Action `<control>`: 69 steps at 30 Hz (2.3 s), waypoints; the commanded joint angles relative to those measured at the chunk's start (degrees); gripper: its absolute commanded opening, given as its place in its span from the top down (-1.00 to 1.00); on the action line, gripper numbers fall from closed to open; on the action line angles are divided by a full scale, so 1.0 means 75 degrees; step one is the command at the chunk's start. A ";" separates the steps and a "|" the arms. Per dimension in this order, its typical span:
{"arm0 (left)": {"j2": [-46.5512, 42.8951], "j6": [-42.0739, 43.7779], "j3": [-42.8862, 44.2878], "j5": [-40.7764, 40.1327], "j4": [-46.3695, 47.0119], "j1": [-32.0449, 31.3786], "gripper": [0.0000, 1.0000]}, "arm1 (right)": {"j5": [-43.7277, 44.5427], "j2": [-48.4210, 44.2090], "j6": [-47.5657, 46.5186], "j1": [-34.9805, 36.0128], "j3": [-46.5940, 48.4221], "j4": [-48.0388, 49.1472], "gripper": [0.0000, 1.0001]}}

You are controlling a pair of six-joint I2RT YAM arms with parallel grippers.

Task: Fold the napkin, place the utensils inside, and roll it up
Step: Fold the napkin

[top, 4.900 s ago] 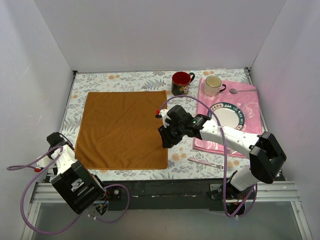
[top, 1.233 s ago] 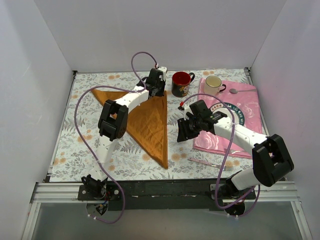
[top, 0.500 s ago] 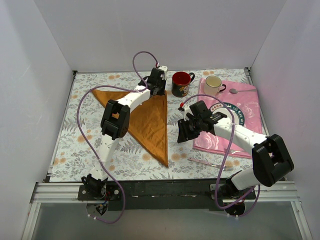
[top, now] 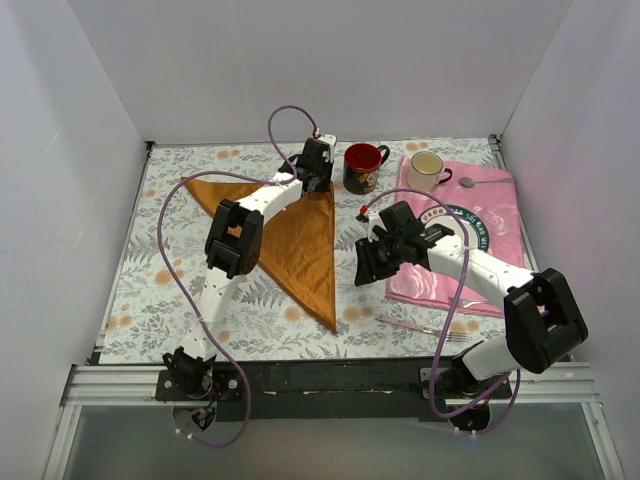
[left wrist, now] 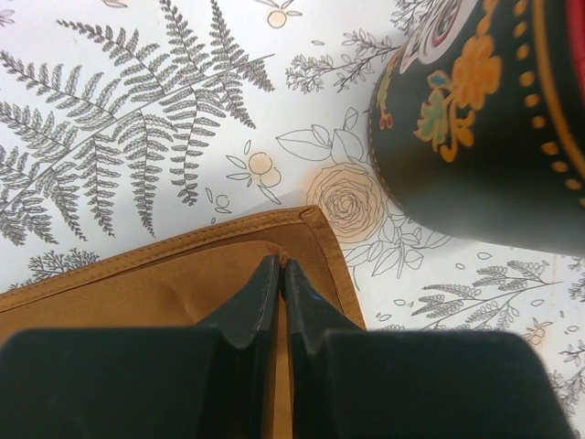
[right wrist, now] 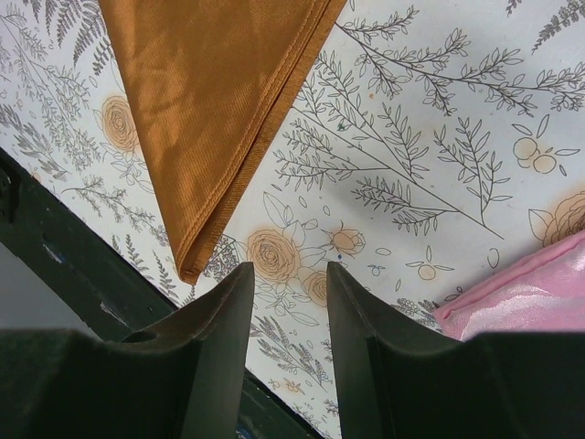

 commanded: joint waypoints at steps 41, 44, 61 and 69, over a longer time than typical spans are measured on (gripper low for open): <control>-0.0304 -0.0144 0.0619 -0.0391 -0.0103 -0.0022 -0.01 | -0.0489 0.0291 -0.0042 -0.0001 -0.0005 0.0394 0.07; -0.0995 -0.0414 0.0549 -0.0520 -0.0512 -0.0010 -0.25 | -0.0700 0.0443 -0.0030 0.0092 -0.0029 0.0708 0.01; -0.4351 -0.3403 -0.5007 0.2760 0.0740 0.3821 0.64 | -0.1193 0.1720 0.0134 0.1733 0.0346 0.1753 0.28; -0.2498 -0.4070 -0.3542 0.2960 0.0670 0.4875 0.79 | -0.1205 0.1897 0.0215 0.1967 0.0159 0.1940 0.37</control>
